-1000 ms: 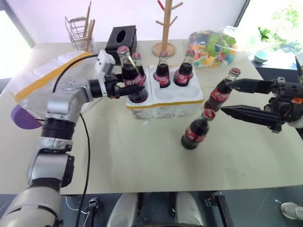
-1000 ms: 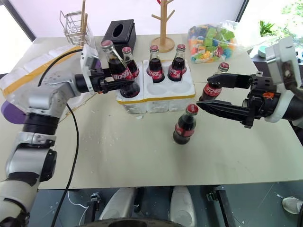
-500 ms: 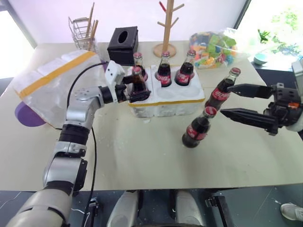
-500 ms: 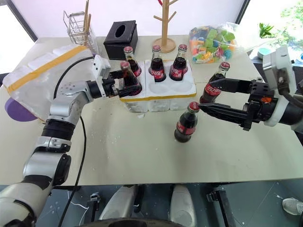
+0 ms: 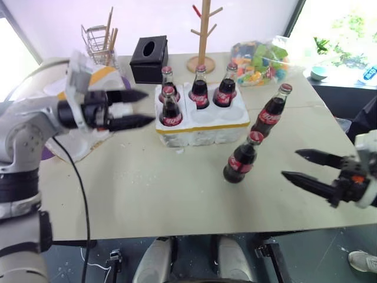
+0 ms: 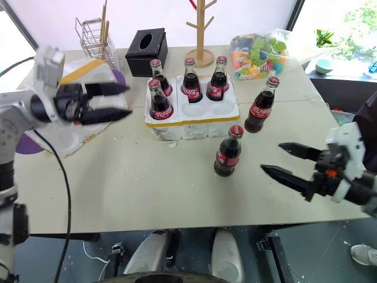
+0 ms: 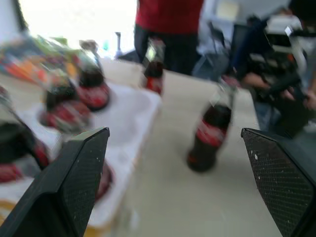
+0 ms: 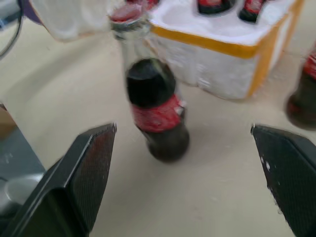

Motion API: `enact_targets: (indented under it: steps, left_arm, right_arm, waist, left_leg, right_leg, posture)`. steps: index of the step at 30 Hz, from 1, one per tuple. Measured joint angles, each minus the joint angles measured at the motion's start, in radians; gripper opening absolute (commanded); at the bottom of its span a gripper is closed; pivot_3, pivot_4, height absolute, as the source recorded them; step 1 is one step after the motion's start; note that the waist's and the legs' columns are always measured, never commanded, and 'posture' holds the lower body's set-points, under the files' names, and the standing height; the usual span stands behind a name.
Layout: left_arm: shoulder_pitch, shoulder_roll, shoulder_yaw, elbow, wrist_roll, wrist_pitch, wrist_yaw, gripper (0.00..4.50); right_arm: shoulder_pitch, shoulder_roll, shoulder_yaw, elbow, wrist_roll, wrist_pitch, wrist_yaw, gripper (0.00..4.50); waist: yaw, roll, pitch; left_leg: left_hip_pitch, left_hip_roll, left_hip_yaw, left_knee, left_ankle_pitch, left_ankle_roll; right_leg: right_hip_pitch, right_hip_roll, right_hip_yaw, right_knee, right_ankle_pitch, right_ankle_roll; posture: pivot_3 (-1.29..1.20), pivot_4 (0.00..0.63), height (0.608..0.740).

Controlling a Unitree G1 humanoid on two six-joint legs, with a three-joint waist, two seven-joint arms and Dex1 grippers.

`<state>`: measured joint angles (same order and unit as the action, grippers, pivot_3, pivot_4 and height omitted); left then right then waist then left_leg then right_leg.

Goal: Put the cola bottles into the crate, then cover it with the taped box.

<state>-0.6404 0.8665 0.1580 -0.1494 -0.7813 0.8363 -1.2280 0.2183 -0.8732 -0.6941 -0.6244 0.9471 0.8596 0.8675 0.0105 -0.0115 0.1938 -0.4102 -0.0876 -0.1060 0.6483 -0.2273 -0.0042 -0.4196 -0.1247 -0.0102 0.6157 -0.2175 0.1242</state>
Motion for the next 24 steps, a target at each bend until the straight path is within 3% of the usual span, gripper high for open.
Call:
enact_targets:
  steps: [4, 12, 23, 24]
  left_arm:
    - [0.063, 0.018, -0.057, -0.101, 0.012, -0.043, -0.049, 4.48]
    - [0.075, -0.044, -0.110, -0.141, 0.022, -0.067, -0.008, 4.48]
    - [0.073, -0.051, -0.137, -0.166, 0.022, -0.067, -0.001, 4.48]
    - [0.073, -0.052, -0.138, -0.167, 0.022, -0.068, 0.001, 4.49]
  right_arm:
    - [0.012, 0.049, 0.104, -0.023, -0.061, -0.068, -0.021, 4.50]
    - [-0.034, 0.113, 0.288, 0.011, -0.148, -0.152, -0.058, 4.50]
    - [-0.270, 0.207, 0.519, 0.191, -0.256, -0.211, -0.098, 4.50]
    - [-0.287, 0.215, 0.533, 0.208, -0.267, -0.212, -0.104, 4.24]
  waist:
    - [0.005, 0.000, 0.000]
    - [0.001, -0.001, 0.000]
    - [0.002, -0.001, 0.000]
    - [0.002, -0.001, 0.000]
  left_leg:
    - [0.001, 0.001, 0.000, 0.000, -0.001, -0.002]
    - [-0.001, 0.001, 0.001, -0.004, 0.001, 0.001]
    - [-0.001, 0.004, 0.002, -0.003, 0.001, 0.001]
    - [-0.001, 0.004, 0.002, -0.003, 0.001, 0.001]
  right_leg:
    - [0.004, 0.000, 0.001, -0.004, 0.000, 0.000]
    - [-0.002, 0.002, 0.002, -0.003, 0.001, -0.002]
    - [-0.001, 0.005, 0.003, -0.003, 0.002, -0.003]
    - [-0.002, 0.005, 0.003, -0.003, 0.002, -0.003]
  posture:
    - [0.00, 0.150, 0.740]
    - [0.00, 0.150, 0.740]
    - [0.00, 0.150, 0.740]
    - [0.00, 0.150, 0.740]
